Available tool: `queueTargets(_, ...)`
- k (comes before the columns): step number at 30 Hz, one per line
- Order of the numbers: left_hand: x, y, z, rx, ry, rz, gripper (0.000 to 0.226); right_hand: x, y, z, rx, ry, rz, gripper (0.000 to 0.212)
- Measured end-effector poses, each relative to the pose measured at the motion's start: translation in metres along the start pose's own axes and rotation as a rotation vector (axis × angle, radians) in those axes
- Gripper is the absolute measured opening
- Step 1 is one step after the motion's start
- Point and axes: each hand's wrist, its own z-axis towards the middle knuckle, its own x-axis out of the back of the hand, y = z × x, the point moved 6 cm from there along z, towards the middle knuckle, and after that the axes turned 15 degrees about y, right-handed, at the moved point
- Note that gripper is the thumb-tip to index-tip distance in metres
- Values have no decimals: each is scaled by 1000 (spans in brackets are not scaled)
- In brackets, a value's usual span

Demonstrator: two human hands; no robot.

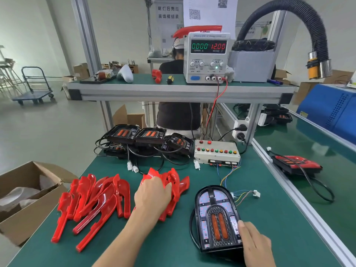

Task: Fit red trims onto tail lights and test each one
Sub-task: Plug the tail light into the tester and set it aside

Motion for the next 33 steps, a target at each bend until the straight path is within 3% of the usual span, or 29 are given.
queueTargets(2,-11,4,4,4,-53,0,42,7,1,5,21,103,10,51)
queueTargets(4,-19,5,5,17,-86,-32,36,-4,0,7,7,-133,0,47)
queueTargets(6,-21,4,5,51,-88,-76,29,-1,2,8,-35,-202,37,37)
queueTargets(11,-11,-8,9,225,-27,-210,28,7,-1,10,-91,-102,158,47)
queueTargets(17,1,-12,9,255,64,-339,41,15,2,4,-22,65,270,41)
queueTargets(25,-6,-14,-22,355,103,-620,35,18,2,1,8,91,255,43)
queueTargets(30,-6,-19,-32,376,272,-657,26,19,1,1,-16,77,308,36)
queueTargets(33,-1,-16,-39,303,355,-647,24,24,-1,0,6,131,316,34)
